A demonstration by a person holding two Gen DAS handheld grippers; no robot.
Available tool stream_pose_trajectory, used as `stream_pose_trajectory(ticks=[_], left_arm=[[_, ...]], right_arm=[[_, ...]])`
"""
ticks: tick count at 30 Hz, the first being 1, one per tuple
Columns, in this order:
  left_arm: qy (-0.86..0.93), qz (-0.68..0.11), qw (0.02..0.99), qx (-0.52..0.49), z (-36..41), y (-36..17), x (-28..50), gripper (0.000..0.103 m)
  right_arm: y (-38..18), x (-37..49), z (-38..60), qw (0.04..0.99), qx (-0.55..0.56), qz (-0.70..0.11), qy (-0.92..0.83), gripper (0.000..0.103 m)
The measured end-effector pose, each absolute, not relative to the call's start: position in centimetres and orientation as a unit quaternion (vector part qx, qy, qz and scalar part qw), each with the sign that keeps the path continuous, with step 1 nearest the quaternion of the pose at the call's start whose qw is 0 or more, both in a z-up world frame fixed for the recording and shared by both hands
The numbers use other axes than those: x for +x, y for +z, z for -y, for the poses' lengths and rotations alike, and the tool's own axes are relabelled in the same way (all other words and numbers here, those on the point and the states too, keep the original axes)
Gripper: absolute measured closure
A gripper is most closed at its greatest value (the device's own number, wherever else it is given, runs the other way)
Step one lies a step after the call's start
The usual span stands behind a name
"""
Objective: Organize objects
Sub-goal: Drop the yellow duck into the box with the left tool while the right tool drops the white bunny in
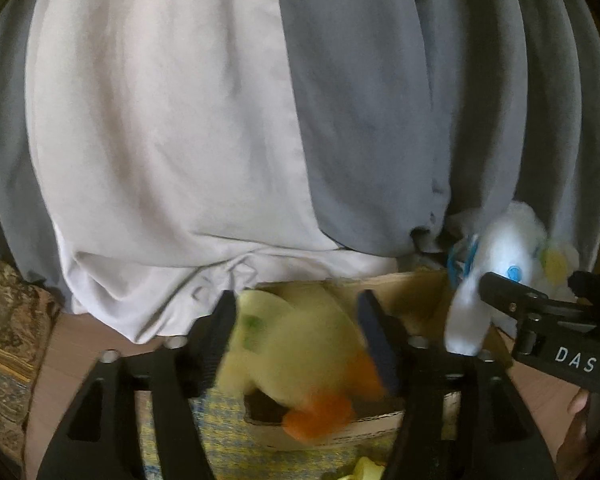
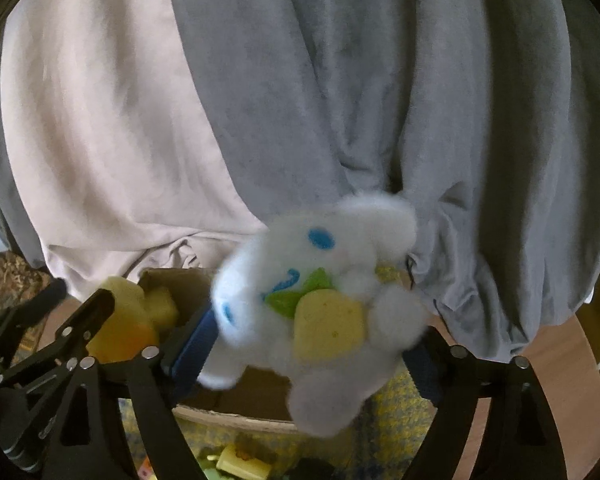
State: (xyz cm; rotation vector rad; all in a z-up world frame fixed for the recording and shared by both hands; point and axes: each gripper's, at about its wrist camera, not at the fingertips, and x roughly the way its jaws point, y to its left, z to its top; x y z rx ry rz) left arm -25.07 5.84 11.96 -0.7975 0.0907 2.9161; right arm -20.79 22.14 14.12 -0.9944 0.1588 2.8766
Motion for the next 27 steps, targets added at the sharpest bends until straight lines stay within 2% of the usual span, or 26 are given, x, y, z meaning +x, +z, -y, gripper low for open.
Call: stream_pose_trajectory(ticks=[1,2,8,27], left_arm=[[0.964,-0.029,0.055,-0.26,-5.8,12.0,-25.0,0.022],[0.965,-0.03,0.05,-0.256,-5.7,12.1,-24.8,0.021],[0.965,-0.029,0.026,-0.259,-5.2,12.2,-24.8,0.019],[0.965,-0.029,0.019,-0.259,-4.7,11.8,-23.3,0.016]], right_arm=[[14.1,-20.9,-22.3,0.048,-0.327,-0.054,0.942,0.012],[14.2,-20.9,-22.4,0.05,-0.328,-0.056,0.942,0.008],[14.3,-20.7,-22.7,0.057,-0.328,-0.062,0.941,0.003],[14.2,-18.2,-23.2,0.067,-0.325,-0.073,0.941,0.003]])
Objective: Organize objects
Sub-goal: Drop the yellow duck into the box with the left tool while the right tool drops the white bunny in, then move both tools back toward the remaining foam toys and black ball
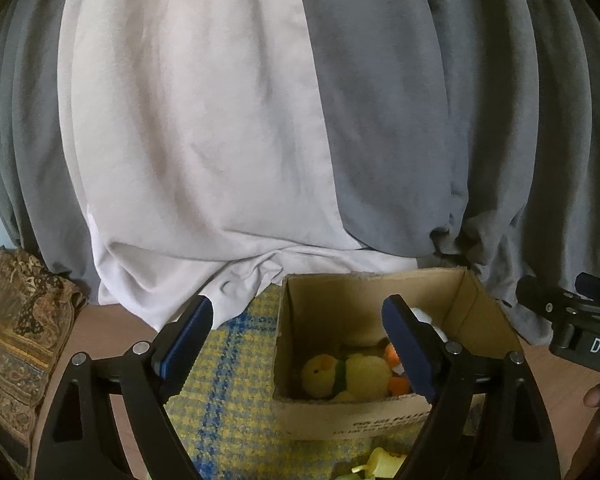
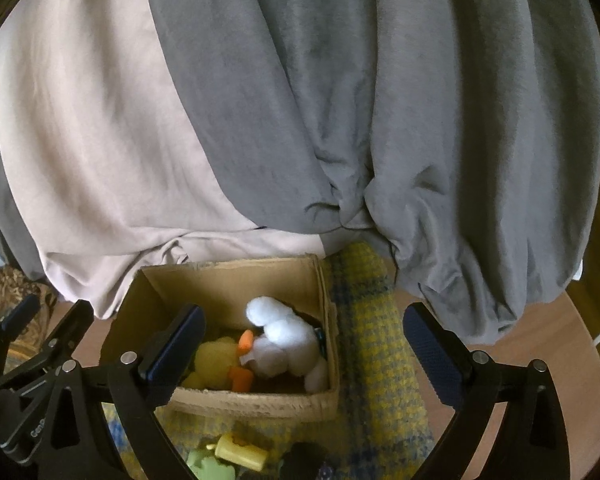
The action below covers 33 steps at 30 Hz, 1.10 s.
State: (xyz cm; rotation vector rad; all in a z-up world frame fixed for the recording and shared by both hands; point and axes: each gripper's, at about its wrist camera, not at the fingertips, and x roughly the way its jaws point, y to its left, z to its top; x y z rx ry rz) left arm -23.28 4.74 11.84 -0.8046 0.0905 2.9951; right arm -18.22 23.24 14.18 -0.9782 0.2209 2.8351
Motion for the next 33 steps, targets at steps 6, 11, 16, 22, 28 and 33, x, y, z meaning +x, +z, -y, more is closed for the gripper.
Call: stream_pose_trajectory(ticks=[6,11,16,22,28,33], left_arm=[[0.967,-0.043,0.008,-0.251,-4.7,11.4,-21.8,0.013],[0.966,-0.04,0.01,-0.254,-4.3,10.9,-20.7,0.011],[0.967,-0.04,0.009,-0.25,-4.0,10.5,-19.6,0.01],[0.969,-0.04,0.006,-0.244,-3.9,10.1,-18.2,0.007],[0.971,-0.037,-0.002,-0.237,-3.6,9.6,-16.6,0.006],[0.971,-0.034,-0.004,-0.238,-3.4,8.8,-15.6,0.004]], right_arm=[[13.8,-16.6,-22.7,0.071,-0.317,-0.065,0.944,0.003],[13.5,-15.3,-22.4,0.07,-0.313,-0.064,0.945,0.003],[13.0,-14.2,-22.3,0.071,-0.311,-0.064,0.946,0.003],[12.4,-12.9,-22.2,0.072,-0.312,-0.066,0.945,0.003],[11.5,-11.7,-22.1,0.077,-0.317,-0.069,0.943,0.003],[10.9,-10.8,-22.1,0.08,-0.318,-0.066,0.942,0.003]])
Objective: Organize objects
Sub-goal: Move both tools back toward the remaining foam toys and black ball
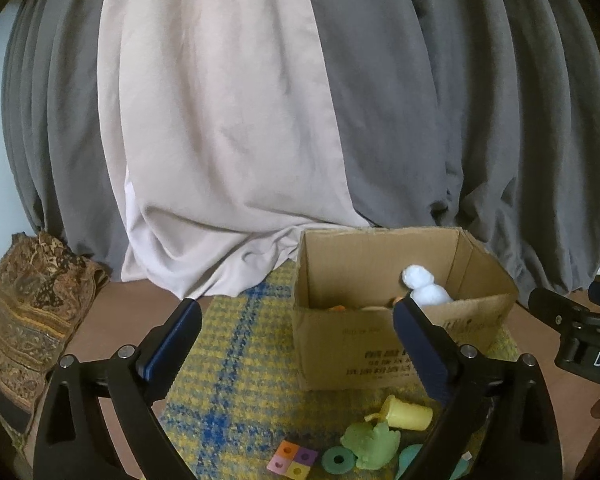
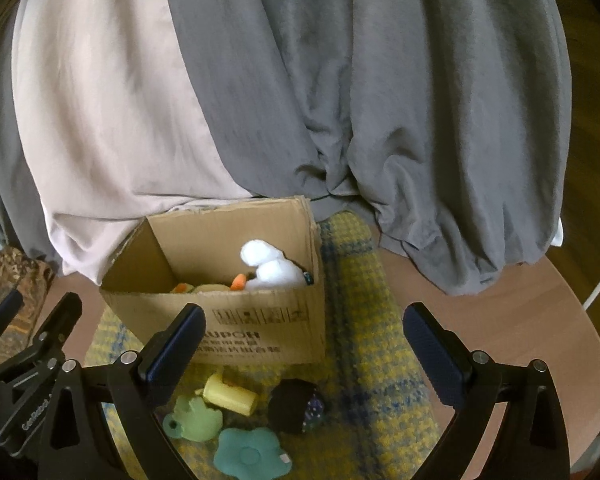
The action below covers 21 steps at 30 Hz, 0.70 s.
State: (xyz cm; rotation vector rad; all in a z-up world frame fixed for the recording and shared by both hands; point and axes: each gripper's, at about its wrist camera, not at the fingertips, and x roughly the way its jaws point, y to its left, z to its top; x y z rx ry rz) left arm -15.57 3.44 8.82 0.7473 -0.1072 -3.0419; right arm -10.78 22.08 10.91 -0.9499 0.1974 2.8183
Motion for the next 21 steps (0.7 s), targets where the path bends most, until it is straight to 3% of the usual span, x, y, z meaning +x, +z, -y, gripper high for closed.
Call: stream_pose_trajectory(ticks=[21], left_arm=[[-0.96,0.04,-0.002,0.277,-3.4,3.5,-13.5,0.0]], right_arm=[[5.4,-9.6,-22.3,0.095,-0.372,-0.071,0.921,0.001]])
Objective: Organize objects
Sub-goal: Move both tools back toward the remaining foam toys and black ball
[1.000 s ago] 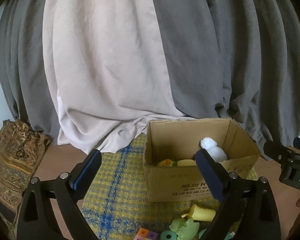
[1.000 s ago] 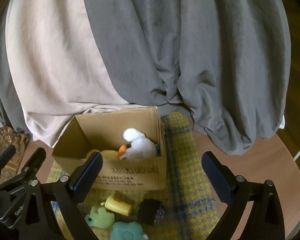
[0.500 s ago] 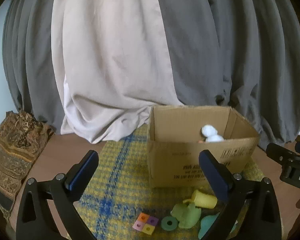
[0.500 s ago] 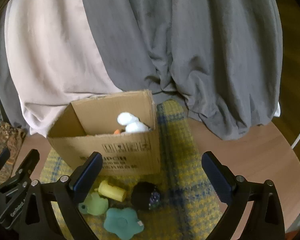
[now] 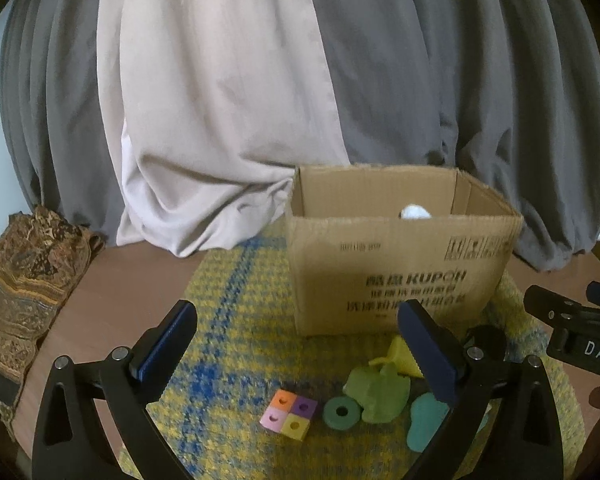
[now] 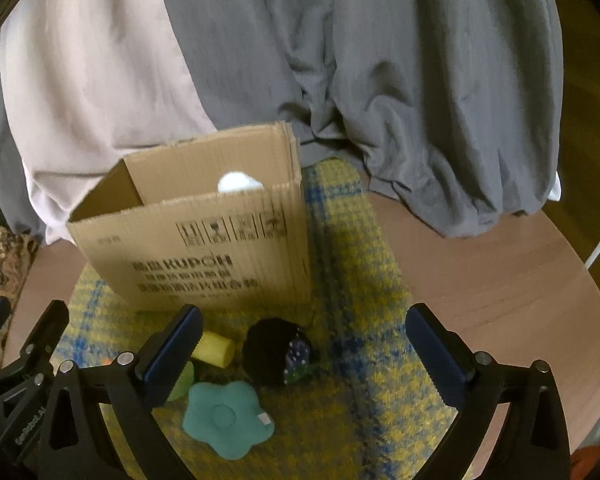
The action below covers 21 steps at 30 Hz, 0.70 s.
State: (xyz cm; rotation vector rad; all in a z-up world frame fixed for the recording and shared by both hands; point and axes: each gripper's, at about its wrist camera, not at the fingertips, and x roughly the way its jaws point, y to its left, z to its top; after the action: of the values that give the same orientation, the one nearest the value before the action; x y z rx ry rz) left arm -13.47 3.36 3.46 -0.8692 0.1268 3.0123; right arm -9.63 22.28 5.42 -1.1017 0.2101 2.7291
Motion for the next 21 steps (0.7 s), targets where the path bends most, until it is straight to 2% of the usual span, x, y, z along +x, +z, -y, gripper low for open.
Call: stream_pose_trajectory(ticks=[21], left_arm=[[0.946,-0.038,0.006,-0.322,-2.9,-1.5,-13.8,0.0]], right_arm=[[0.5,-11.2,-21.2,0.09,-0.417,-0.054,0.903,0.001]])
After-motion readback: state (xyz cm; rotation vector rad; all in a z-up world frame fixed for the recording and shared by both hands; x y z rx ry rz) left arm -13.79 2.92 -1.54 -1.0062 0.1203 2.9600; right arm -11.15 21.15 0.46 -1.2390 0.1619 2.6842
